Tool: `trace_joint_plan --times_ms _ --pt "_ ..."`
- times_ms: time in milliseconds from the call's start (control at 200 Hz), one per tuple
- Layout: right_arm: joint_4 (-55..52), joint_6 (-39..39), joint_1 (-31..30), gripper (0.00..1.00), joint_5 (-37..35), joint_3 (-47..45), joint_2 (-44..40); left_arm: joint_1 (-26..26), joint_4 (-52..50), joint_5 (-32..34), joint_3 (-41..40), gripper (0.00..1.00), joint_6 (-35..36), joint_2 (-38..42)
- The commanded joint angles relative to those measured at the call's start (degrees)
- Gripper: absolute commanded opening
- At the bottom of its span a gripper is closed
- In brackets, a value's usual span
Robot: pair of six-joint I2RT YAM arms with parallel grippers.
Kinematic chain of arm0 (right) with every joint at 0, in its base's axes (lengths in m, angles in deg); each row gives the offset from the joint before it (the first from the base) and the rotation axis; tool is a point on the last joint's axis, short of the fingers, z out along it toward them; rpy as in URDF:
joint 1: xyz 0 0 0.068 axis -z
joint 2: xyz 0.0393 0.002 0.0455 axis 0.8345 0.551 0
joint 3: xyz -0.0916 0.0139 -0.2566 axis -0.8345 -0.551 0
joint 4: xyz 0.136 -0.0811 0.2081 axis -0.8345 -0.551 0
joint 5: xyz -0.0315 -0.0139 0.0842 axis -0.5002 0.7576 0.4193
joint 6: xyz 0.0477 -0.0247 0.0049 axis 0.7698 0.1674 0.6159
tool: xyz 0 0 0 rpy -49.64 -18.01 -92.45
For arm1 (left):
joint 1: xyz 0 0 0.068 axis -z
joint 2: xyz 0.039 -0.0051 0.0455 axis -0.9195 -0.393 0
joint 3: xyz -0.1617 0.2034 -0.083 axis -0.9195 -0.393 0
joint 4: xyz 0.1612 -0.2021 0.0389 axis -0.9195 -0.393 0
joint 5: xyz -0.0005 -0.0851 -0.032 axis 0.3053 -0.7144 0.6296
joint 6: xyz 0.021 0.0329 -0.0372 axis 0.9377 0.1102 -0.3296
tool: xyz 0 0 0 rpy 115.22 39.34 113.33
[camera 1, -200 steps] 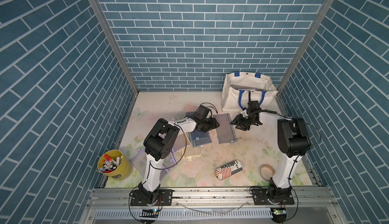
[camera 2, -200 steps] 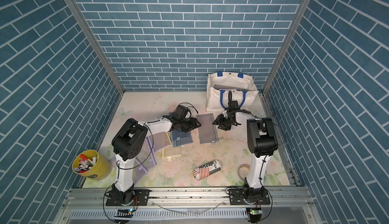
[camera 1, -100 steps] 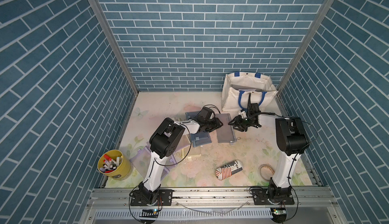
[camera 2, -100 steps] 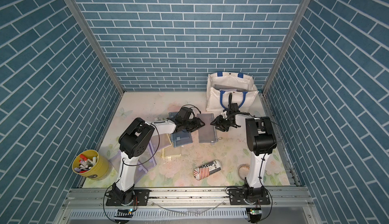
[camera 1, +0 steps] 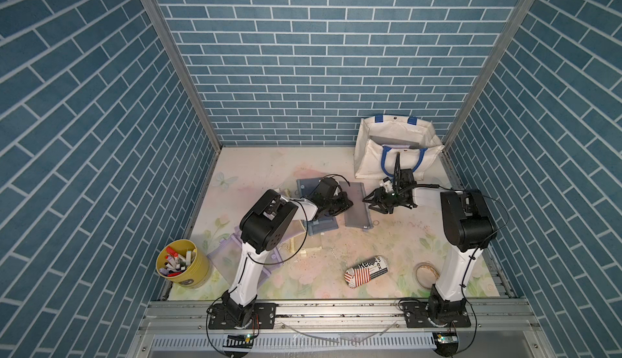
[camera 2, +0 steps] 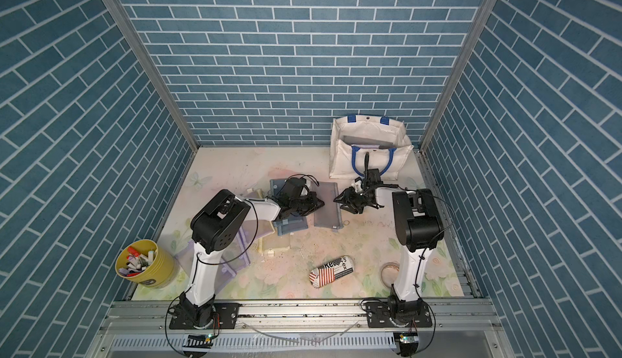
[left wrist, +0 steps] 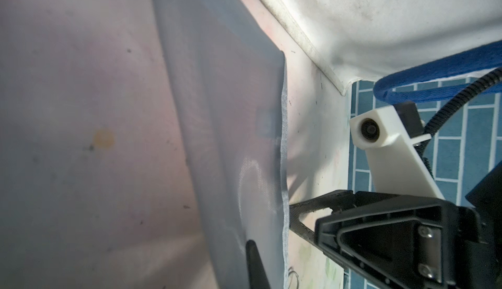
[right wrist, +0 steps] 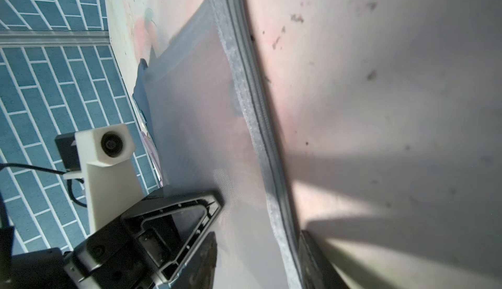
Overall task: Put the pencil pouch into the canvas bag
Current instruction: Pick up the pencil pouch from the center of the board.
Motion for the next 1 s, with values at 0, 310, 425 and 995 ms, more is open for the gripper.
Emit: trace_joint_plan --times_ms 0,310,425,995 --pt "-6.2 -1.7 -0.2 0.53 1.6 -0.1 -5.7 -0.8 4.4 -2.3 -1.3 0.00 1.5 4.9" --pt "-7.5 4.3 0.5 0.60 2.8 2.3 -19.5 -3.4 9.0 -11.5 -3.4 0.00 5.6 15.2" --pt "-6.9 5.7 0.5 0.61 4.0 3.9 -21.1 -3.4 10.0 -14.7 -2.9 0.00 6.3 17.6" --pt "22.8 23.2 1.2 0.61 13.5 -0.3 -22.7 -4.8 23.3 -23.7 -2.8 0.00 -2.3 19.9"
